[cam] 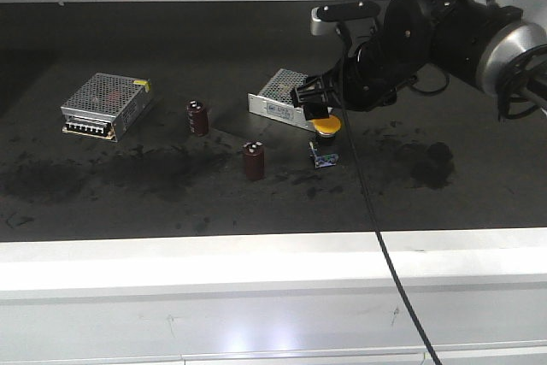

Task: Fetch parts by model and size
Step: 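Lower the right gripper onto the yellow-capped push button and grasp it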

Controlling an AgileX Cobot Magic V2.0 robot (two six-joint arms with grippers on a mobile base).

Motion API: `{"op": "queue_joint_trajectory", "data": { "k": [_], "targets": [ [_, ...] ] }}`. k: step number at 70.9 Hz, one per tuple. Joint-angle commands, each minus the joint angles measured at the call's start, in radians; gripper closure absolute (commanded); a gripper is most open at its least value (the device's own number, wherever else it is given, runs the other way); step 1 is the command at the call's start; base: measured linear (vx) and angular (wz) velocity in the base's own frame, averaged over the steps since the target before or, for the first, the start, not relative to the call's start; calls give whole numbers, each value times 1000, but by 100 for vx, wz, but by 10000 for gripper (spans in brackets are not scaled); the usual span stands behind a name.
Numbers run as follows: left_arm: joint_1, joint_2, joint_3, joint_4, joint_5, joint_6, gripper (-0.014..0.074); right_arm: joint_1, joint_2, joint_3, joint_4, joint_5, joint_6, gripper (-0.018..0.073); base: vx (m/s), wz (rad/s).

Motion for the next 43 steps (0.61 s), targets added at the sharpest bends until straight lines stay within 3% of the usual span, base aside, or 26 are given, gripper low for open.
{"op": "queue_joint_trajectory", "data": {
  "k": [1, 29, 43],
  "targets": [
    [-6, 10, -22, -2, -74, -1, 603, -2, -39, -35, 8, -33, -9, 13, 0, 0],
    [-6, 10, -22, -2, -74, -1, 603, -2, 4, -35, 40, -24, -38, 27, 0, 0],
    [-6, 10, -22, -2, -74, -1, 603, -2, 6, -35, 55, -10, -15, 182, 0, 0]
  ]
}}
